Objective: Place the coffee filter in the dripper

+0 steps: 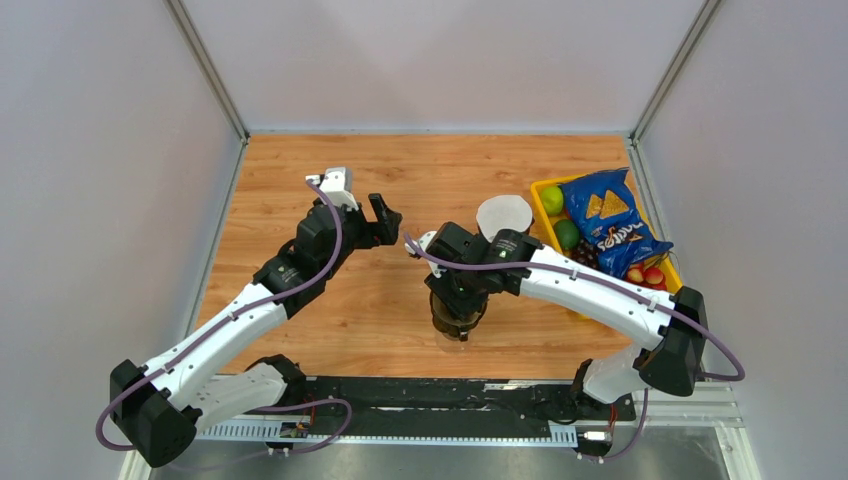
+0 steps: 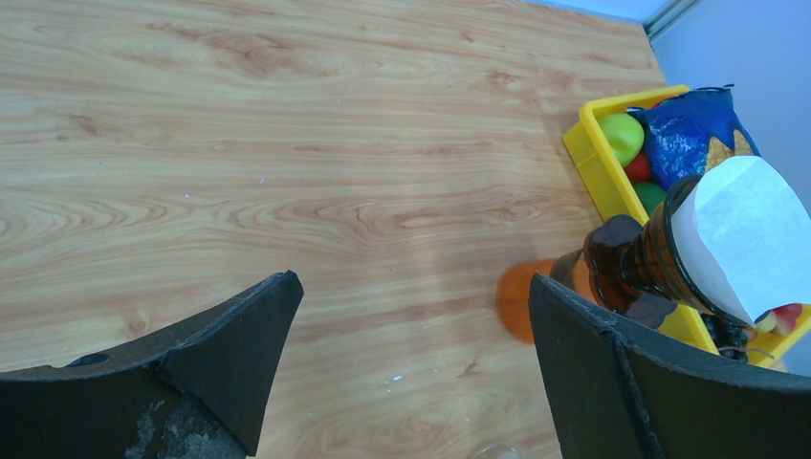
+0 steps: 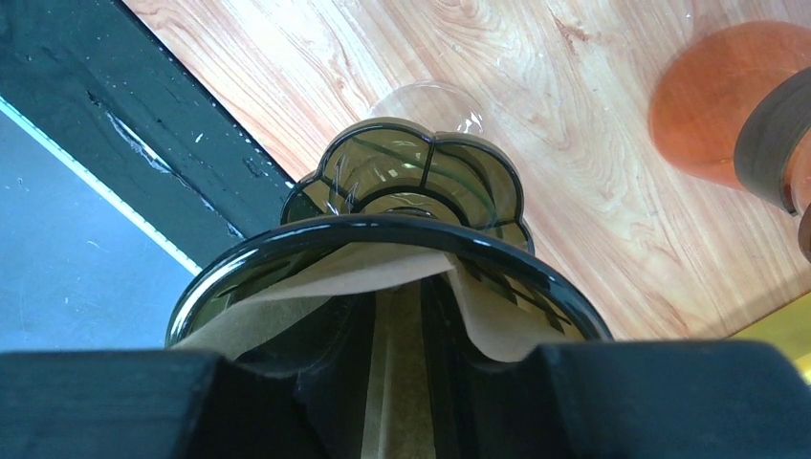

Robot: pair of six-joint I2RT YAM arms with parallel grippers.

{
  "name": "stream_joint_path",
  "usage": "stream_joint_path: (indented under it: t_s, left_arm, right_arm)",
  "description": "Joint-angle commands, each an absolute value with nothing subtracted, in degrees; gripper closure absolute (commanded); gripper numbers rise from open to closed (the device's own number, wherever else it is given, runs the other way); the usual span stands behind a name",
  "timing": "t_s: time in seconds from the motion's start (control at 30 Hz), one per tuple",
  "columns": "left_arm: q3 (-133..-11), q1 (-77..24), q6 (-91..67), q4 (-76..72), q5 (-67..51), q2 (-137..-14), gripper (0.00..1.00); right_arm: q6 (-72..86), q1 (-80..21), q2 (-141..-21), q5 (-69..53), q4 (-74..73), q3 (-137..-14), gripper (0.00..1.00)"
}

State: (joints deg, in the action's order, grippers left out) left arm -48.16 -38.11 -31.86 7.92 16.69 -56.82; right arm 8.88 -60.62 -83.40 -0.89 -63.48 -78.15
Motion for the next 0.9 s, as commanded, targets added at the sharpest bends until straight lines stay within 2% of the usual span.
stream_joint_path:
  t_s: [0.0,0.57,0.7,0.87]
  left_arm:
    - [-50.4,-37.8,-32.3,7.5,17.4,-56.6,0.0]
    - [-50.2,-37.8,-32.8,8.2,18.0,-55.5,0.0]
    - [-50.2,-37.8,-32.8,8.3,18.1,-55.4,0.0]
    - [-50.2,-37.8,-32.8,8.5,18.1,-55.5,0.0]
  right_arm:
    - [9.1,-61.1,-83.3,0.0,-62.1,-77.0,0.69]
    - [10.5,-61.2,-81.4,0.0,-61.1,-77.8,0.55]
    - [10.5,-61.3,-81.3,0.0,-61.1,-78.1,0.55]
    - [10.5,-61.5,-81.3,-0.1,-61.3,-78.5,0.6]
